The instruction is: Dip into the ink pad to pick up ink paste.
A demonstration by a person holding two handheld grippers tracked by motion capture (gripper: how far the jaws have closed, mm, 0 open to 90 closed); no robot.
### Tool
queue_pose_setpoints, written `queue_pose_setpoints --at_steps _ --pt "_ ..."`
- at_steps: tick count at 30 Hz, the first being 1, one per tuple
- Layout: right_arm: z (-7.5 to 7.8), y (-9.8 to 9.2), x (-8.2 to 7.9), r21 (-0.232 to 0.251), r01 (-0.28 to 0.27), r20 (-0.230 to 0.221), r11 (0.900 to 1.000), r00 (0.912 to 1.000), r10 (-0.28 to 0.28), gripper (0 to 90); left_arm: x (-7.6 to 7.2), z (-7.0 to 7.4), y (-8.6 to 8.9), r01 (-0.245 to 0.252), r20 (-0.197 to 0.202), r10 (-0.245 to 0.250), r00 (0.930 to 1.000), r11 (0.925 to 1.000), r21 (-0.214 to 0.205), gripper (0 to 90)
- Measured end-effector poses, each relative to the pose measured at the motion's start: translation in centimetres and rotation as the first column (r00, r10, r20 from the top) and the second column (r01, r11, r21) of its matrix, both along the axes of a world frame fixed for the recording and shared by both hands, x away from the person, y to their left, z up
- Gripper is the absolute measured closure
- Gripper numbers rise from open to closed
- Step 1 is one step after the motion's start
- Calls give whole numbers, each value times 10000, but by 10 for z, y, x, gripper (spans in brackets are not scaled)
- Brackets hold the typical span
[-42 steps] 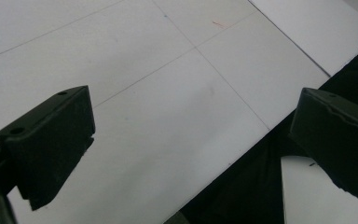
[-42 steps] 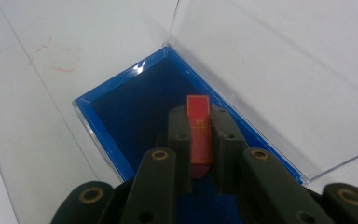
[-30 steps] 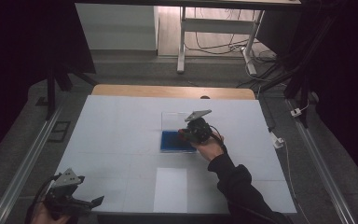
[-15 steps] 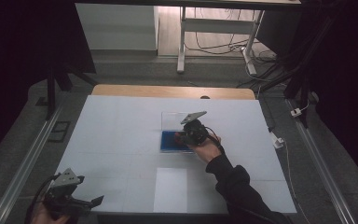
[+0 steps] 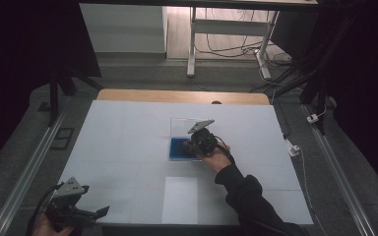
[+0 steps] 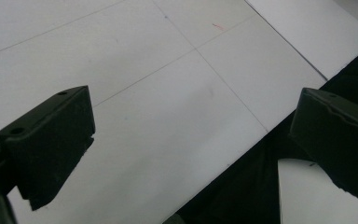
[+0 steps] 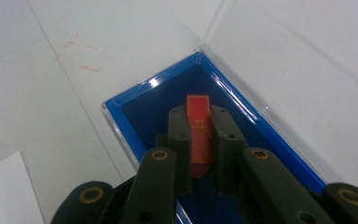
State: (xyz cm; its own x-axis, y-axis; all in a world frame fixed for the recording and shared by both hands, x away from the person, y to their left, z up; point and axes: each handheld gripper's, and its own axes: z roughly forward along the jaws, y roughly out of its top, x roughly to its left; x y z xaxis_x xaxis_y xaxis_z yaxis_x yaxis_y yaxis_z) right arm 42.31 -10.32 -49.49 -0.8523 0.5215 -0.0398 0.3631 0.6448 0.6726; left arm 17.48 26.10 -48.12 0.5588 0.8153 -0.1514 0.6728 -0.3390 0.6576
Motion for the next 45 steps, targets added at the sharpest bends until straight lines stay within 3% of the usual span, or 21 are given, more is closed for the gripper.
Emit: queue_pose_setpoints --at_steps 8,9,14,18,21,25,29,33,45 --pt "-1 10 -14 -804 -85 999 9967 9949 166 808 0 0 0 -4 2 4 10000 10000 9 4" --pt "-1 9 -14 -820 -61 975 9966 9951 141 808 0 0 0 -4 1 4 10000 10000 9 4" --pt "-4 -2 -3 268 82 143 9996 9999 -86 809 0 0 0 -12 -3 12 10000 10000 6 4" --pt "-5 -6 1 593 107 -167 9982 9998 -98 809 0 0 0 -8 -27 8 10000 10000 -11 4" --pt "-4 -4 -1 442 71 0 9990 10000 -71 809 0 0 0 -14 -51 14 10000 10000 -39 5" --pt "-5 4 -12 -125 45 806 9999 9967 -34 809 1 0 0 -8 -64 8 10000 10000 -51 5" --pt "-5 2 -11 25 111 728 9999 9973 -113 809 1 0 1 -25 -58 24 10000 10000 -78 5" --pt "-5 -4 -6 420 160 297 9990 9994 -172 806 1 0 1 -36 -58 35 10000 9999 -106 5" --pt "0 -4 -8 519 14 480 9987 9988 -39 803 1 0 2 -51 -49 50 10000 9998 -200 5"
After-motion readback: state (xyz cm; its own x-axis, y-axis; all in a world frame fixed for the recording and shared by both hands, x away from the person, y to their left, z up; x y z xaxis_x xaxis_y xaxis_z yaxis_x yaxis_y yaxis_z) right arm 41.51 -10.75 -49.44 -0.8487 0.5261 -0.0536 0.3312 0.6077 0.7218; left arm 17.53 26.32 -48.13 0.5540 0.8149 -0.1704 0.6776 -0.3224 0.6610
